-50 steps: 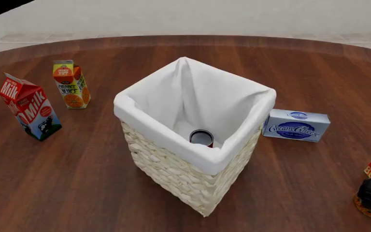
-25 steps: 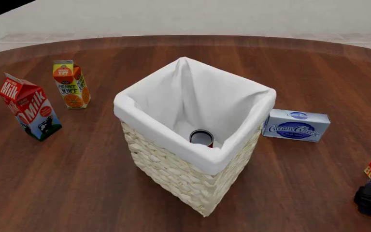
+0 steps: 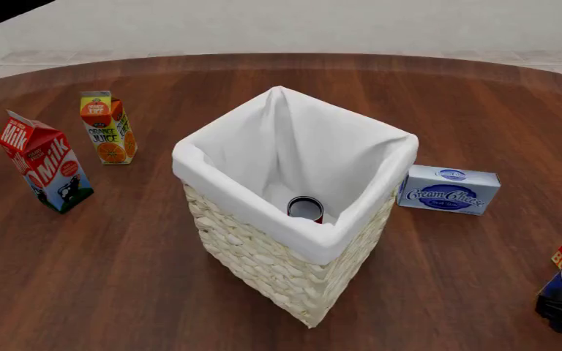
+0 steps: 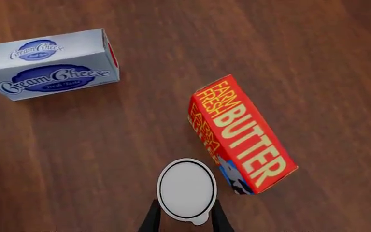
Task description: Pick up the alphabet soup and the tomato sauce, and put them in the basket.
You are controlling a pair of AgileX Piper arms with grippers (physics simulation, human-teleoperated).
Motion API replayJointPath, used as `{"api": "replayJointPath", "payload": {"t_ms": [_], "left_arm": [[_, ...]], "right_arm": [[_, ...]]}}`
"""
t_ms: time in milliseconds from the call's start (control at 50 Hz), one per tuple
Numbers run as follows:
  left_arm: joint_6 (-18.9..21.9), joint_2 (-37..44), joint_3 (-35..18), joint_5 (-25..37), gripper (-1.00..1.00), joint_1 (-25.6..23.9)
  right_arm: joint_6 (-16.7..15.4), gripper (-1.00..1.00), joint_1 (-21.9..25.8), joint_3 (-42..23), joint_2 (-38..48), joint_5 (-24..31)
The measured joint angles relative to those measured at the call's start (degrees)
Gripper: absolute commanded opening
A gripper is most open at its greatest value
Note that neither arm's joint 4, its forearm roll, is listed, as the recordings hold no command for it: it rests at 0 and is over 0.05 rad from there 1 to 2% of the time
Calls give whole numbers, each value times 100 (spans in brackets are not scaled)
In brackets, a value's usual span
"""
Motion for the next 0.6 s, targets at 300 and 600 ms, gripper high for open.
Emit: {"api": "replayJointPath", "payload": {"t_ms": [300,600], "left_arm": [[-2,-16,12,-2,100,9],[-11,-39,29,-19,100,29]], "right_arm": [[-65,-100,23,-34,-300,250],[-82,-100,154,-297,-888,963]]}}
